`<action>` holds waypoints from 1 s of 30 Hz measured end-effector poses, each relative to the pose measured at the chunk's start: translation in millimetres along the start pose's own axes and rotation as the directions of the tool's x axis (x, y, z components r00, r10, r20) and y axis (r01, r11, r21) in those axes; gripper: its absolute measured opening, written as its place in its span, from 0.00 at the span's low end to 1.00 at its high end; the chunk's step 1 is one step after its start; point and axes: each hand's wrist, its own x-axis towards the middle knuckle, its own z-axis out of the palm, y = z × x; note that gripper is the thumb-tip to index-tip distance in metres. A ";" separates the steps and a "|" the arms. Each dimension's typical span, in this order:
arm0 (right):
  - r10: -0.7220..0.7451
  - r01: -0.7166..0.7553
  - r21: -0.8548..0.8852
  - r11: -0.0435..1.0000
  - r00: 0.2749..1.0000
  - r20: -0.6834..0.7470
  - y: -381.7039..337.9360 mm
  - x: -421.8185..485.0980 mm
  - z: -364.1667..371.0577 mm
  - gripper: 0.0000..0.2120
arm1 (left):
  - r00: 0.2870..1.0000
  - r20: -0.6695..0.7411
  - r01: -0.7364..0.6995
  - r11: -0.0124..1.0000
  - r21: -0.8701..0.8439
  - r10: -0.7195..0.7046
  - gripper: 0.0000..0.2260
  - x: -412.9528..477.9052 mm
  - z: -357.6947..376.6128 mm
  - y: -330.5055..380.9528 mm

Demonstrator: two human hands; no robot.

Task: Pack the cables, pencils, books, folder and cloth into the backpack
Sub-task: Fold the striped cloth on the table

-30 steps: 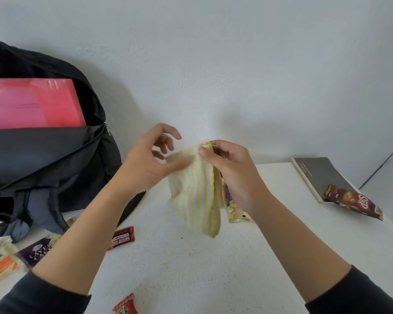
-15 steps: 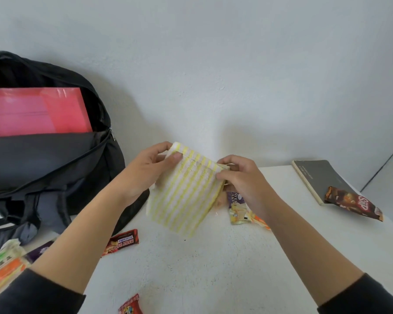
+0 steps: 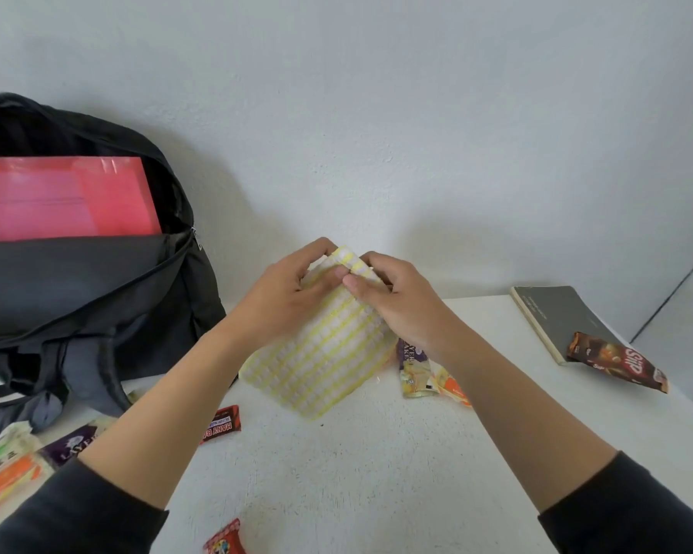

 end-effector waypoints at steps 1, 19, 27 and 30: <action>-0.027 0.027 -0.010 1.000 1.000 -0.009 -0.8 1.1 -0.9 0.08 | 0.999 0.003 0.032 0.998 -0.048 -0.032 0.09 -0.7 -0.2 0.7; 0.119 -0.090 0.210 0.974 0.985 -0.127 22.3 -10.4 -33.0 0.09 | 0.941 0.271 0.251 0.956 -0.154 -0.203 0.13 -50.7 -35.5 -53.7; 0.153 -0.142 0.226 0.964 0.988 -0.029 24.4 -27.0 -28.7 0.09 | 0.933 0.207 0.333 0.926 -0.181 -0.295 0.12 -55.2 -19.2 -57.0; 0.138 -0.122 0.183 0.975 0.988 -0.074 23.6 -31.4 -34.8 0.08 | 0.943 0.212 0.289 0.947 -0.139 -0.256 0.10 -62.0 -23.9 -64.9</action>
